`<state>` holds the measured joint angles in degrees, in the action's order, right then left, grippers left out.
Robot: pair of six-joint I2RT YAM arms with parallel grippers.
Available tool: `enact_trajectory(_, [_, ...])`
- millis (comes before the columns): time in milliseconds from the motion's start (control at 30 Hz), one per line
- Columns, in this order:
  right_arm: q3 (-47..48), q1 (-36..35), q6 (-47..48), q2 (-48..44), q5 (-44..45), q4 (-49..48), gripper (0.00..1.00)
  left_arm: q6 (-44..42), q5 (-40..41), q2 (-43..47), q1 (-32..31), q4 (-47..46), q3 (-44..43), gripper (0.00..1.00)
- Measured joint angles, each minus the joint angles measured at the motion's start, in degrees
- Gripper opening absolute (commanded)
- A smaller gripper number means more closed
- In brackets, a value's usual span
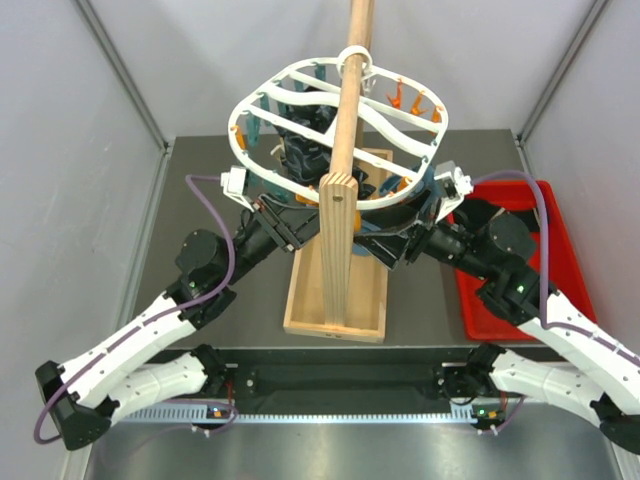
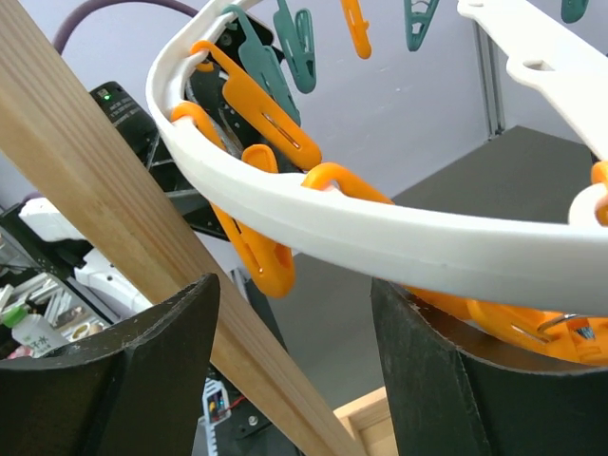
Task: Clip the socks to the hanger
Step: Open the clamp at the hanger.
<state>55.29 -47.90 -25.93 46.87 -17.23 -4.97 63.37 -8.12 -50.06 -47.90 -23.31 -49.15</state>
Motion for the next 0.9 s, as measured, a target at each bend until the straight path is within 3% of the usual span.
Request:
enact_trajectory(267, [0.02,0.0,0.9,2.19,-0.44,-2.05,0.59,0.04,-0.02,-1.05,0.0,-0.11,-0.7,0.43])
enact_trajectory(333, [0.02,0.0,0.9,2.47,-0.7,-2.86,0.51,0.04,0.0,-1.18,0.02,-0.07,-0.7,0.43])
enact_trajectory(500, [0.02,0.0,0.87,2.51,-1.36,-5.01,0.44,0.17,0.0,-1.22,0.02,-0.07,-0.7,0.43])
enact_trajectory(733, [0.02,-0.09,1.27,2.51,-2.12,-6.34,0.07,0.09,0.0,-1.22,0.0,-0.09,-0.7,0.48])
enact_trajectory(800, [0.24,-0.13,1.25,2.56,-2.36,-6.1,0.01,-0.11,-0.02,-1.22,0.0,-0.26,-0.7,0.51])
enact_trajectory(900, [0.81,-0.17,1.27,2.73,-2.32,-5.97,0.0,-0.57,-0.09,-1.6,0.0,-1.11,-0.7,0.53])
